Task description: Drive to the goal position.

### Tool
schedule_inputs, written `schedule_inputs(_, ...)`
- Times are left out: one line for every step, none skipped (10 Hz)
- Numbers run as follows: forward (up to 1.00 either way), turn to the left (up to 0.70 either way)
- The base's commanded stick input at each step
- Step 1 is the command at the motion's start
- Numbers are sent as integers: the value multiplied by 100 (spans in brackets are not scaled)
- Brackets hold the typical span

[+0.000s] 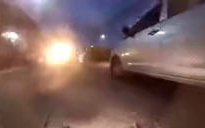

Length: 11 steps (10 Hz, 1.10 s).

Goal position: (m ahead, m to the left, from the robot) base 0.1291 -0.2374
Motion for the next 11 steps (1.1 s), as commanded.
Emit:
schedule_inputs(50,0)
schedule_inputs(50,0)
schedule_inputs(50,0)
schedule_inputs(50,0)
schedule_inputs(50,0)
schedule_inputs(50,0)
schedule_inputs(50,0)
schedule_inputs(50,0)
schedule_inputs(50,0)
schedule_inputs(50,0)
schedule_inputs(50,0)
